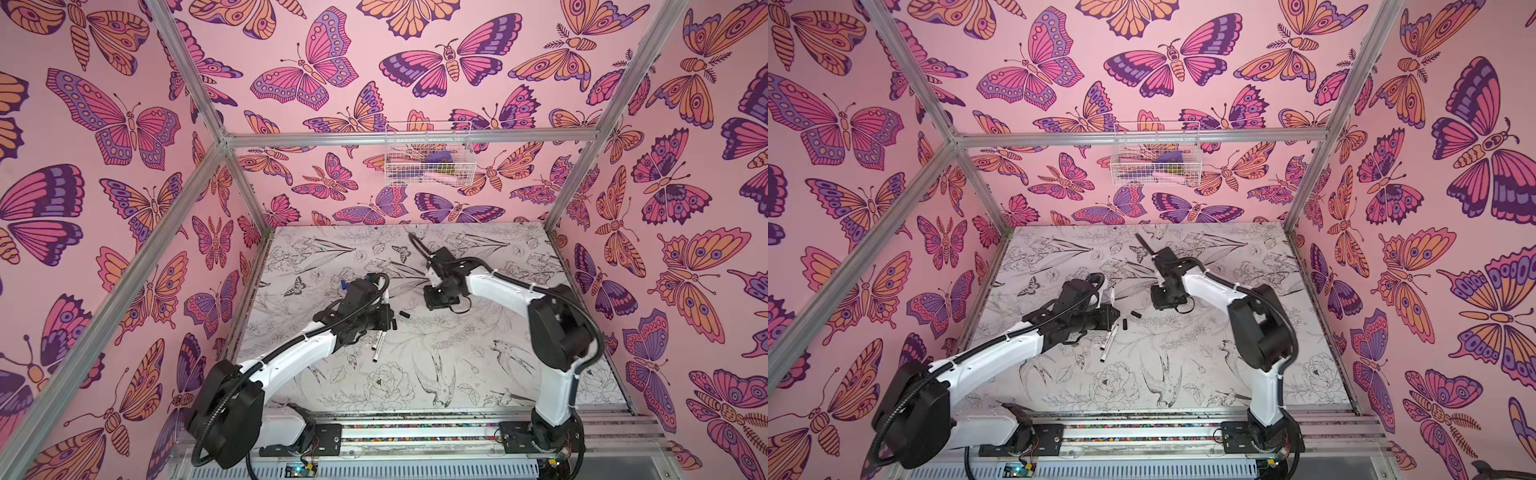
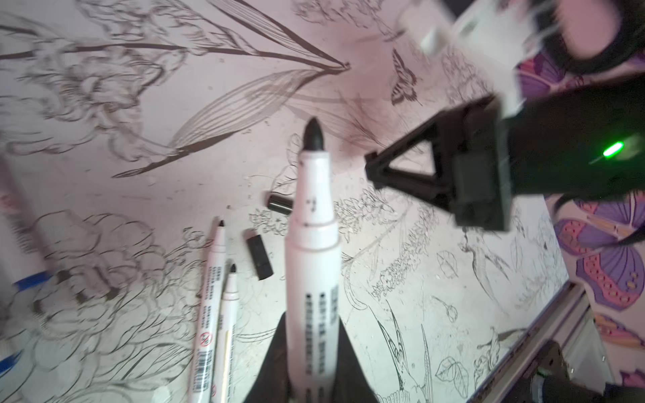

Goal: Insert the pens into the pen caps
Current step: 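Grasp the black cap with the right gripper and lift it, then carry the black cap with the right gripper above the marker tip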

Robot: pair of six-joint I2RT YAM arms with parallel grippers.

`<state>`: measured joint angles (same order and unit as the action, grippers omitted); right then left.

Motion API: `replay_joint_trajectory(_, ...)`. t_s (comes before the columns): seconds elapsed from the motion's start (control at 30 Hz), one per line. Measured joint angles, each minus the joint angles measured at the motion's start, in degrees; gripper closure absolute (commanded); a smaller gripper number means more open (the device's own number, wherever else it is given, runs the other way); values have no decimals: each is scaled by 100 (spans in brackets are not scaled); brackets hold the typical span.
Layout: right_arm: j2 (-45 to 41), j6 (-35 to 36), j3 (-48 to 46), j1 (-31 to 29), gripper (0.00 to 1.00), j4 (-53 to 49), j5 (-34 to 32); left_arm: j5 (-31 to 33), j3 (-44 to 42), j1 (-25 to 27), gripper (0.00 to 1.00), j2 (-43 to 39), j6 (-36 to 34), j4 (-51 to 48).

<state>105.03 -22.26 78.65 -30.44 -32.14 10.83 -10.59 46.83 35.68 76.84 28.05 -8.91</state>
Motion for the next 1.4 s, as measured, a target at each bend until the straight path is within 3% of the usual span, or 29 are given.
replay_joint_trajectory(0.23, -2041, -243, -997, 470, 96, 1537, 1517, -476, 212, 695, 100, 103, -765, 424)
replay_joint_trajectory(0.5, -2446, -673, -1853, 452, 95, 2756, 2747, -485, 212, 835, 100, 103, -1005, 870)
replay_joint_trajectory(0.97, -2417, -1038, -1873, 452, 96, 3418, 3230, -442, 212, 903, 100, 109, -1075, 1058)
replay_joint_trajectory(1.4, -2402, -809, -1858, 452, 96, 3101, 3010, -323, 173, 903, 100, 85, -1108, 1062)
